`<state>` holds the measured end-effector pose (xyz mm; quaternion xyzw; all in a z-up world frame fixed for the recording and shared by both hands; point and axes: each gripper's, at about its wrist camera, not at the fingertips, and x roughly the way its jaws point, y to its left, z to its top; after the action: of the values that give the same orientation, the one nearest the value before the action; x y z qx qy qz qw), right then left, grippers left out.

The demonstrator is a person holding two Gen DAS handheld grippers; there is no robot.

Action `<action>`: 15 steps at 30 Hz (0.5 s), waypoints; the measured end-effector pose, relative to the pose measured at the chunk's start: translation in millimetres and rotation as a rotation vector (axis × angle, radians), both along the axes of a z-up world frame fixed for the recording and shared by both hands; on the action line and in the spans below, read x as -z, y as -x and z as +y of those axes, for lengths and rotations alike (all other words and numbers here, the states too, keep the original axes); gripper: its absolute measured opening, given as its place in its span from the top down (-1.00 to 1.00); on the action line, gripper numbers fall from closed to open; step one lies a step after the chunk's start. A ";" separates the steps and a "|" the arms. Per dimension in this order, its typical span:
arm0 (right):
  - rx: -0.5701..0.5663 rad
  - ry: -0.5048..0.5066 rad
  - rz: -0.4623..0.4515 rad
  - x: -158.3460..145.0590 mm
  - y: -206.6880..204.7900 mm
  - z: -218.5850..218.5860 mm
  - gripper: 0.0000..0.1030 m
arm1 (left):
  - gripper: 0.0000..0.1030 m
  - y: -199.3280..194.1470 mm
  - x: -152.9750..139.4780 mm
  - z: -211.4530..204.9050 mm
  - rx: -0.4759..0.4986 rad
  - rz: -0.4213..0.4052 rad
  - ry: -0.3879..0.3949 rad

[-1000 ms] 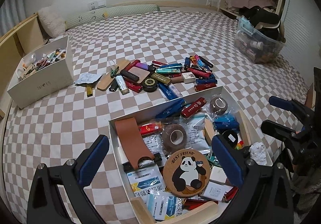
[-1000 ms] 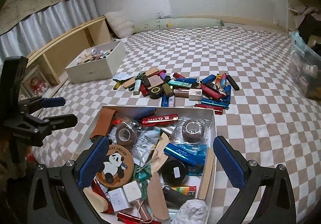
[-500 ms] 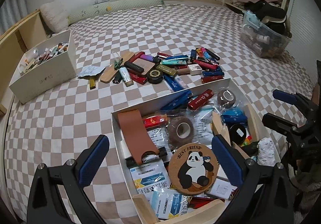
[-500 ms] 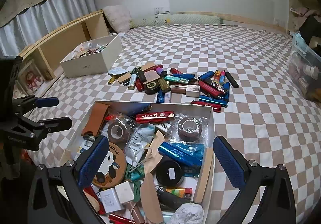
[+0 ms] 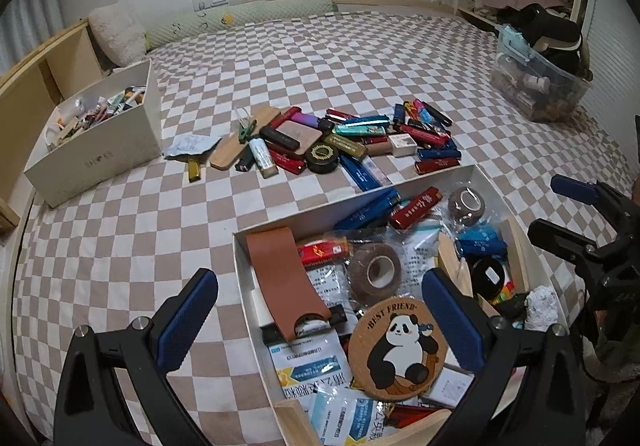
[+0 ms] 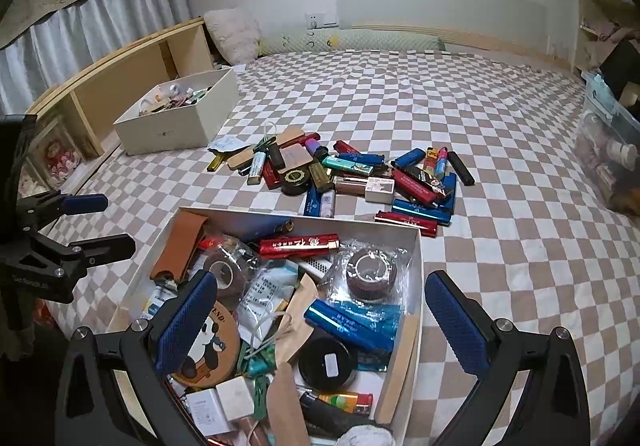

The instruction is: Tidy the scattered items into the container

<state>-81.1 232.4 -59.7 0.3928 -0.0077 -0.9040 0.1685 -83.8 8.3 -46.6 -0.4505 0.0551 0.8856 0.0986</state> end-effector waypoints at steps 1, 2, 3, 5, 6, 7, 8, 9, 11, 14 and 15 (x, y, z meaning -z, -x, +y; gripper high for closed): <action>-0.001 0.000 0.000 -0.2 1.6 -0.1 -1.00 | -0.99 0.7 0.1 -0.4 -0.004 0.003 -0.001; -0.001 0.000 0.001 -0.3 3.2 -0.2 -1.00 | -0.99 1.5 0.1 -0.8 -0.009 0.008 -0.002; 0.000 0.000 0.002 -0.4 4.7 0.0 -1.00 | -0.99 2.4 0.0 -1.3 -0.014 0.014 -0.003; 0.002 0.003 0.002 -0.5 8.0 0.5 -1.00 | -0.99 3.4 -1.1 -2.7 -0.034 0.035 -0.004; 0.004 0.006 0.002 -0.8 9.5 0.6 -1.00 | -0.99 4.5 -2.0 -3.8 -0.048 0.048 -0.001; 0.005 0.009 0.004 -1.3 11.0 0.9 -1.00 | -0.99 5.7 -2.7 -4.8 -0.059 0.058 0.000; 0.006 0.011 0.007 -2.0 12.7 1.3 -1.00 | -0.99 7.3 -3.2 -5.8 -0.068 0.063 -0.002; 0.005 0.013 0.009 -2.6 14.3 1.6 -1.00 | -0.99 9.2 -3.8 -7.2 -0.076 0.067 -0.008; 0.001 0.015 0.015 -4.6 18.5 2.0 -1.00 | -0.99 12.8 -5.3 -10.1 -0.092 0.073 -0.021; 0.004 0.015 0.033 -9.5 23.8 3.3 -1.00 | -0.99 16.5 -8.8 -12.9 -0.099 0.091 -0.037; 0.006 0.016 0.040 -11.6 26.0 4.0 -1.00 | -0.99 17.9 -10.5 -13.8 -0.103 0.102 -0.038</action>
<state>-107.1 236.4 -48.1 0.3735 -0.0127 -0.9120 0.1690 -101.7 -5.5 -36.1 -0.4053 0.0200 0.9121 0.0583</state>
